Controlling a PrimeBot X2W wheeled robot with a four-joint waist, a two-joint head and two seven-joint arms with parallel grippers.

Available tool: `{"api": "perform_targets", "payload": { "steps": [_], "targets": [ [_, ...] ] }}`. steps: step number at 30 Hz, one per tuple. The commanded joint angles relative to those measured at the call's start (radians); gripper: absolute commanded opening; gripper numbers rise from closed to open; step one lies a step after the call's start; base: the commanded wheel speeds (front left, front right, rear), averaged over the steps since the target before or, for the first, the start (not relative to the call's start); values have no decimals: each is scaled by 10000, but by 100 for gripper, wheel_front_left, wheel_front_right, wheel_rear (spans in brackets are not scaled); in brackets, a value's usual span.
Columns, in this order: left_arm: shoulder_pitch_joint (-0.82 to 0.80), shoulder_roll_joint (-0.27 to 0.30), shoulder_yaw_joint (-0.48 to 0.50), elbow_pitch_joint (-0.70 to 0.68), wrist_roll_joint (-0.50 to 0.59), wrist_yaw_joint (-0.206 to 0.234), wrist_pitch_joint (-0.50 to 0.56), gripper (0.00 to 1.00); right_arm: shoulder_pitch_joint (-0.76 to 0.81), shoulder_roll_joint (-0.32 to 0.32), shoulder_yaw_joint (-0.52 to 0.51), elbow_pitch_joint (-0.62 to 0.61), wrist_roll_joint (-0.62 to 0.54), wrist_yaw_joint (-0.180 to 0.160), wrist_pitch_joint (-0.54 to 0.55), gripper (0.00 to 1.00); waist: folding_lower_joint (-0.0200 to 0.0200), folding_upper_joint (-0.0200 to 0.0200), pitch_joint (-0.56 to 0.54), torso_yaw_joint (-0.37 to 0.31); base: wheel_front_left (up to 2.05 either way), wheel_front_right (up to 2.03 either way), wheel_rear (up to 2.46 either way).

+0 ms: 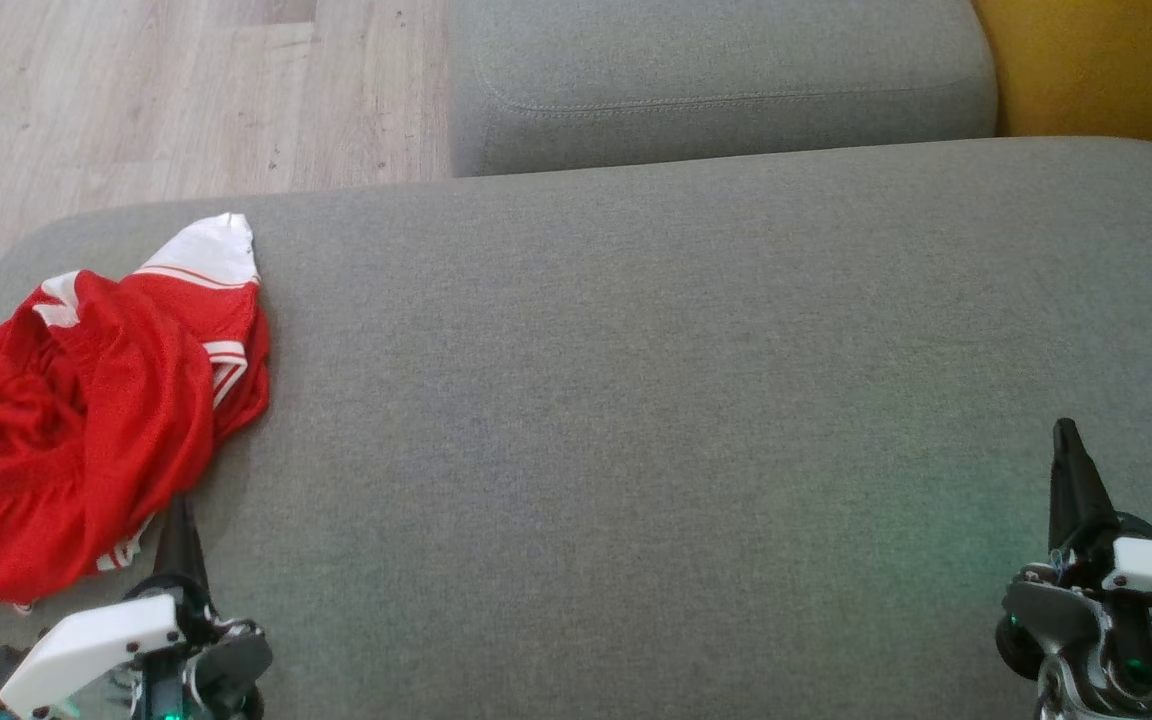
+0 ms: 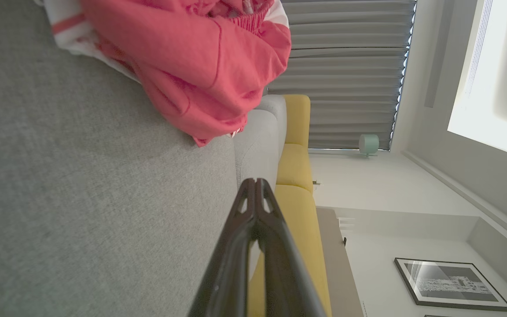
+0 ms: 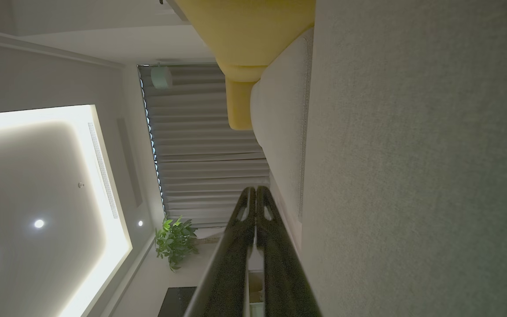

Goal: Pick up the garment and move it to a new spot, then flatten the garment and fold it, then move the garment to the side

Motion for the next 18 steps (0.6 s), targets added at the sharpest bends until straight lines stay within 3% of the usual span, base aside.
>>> {"api": "perform_targets", "payload": {
  "steps": [1, 18],
  "targets": [
    [-521, 54, 345, -276, 89, -69, 72, 0, -502, -50, 211, -315, -26, 69, 54, 0, 0, 0, 0, 0, 0, 0, 0],
    [-521, 54, 345, -276, 89, -69, 72, 0, -502, -50, 211, -315, -26, 69, 54, 0, 0, 0, 0, 0, 0, 0, 0]
  ]
}}
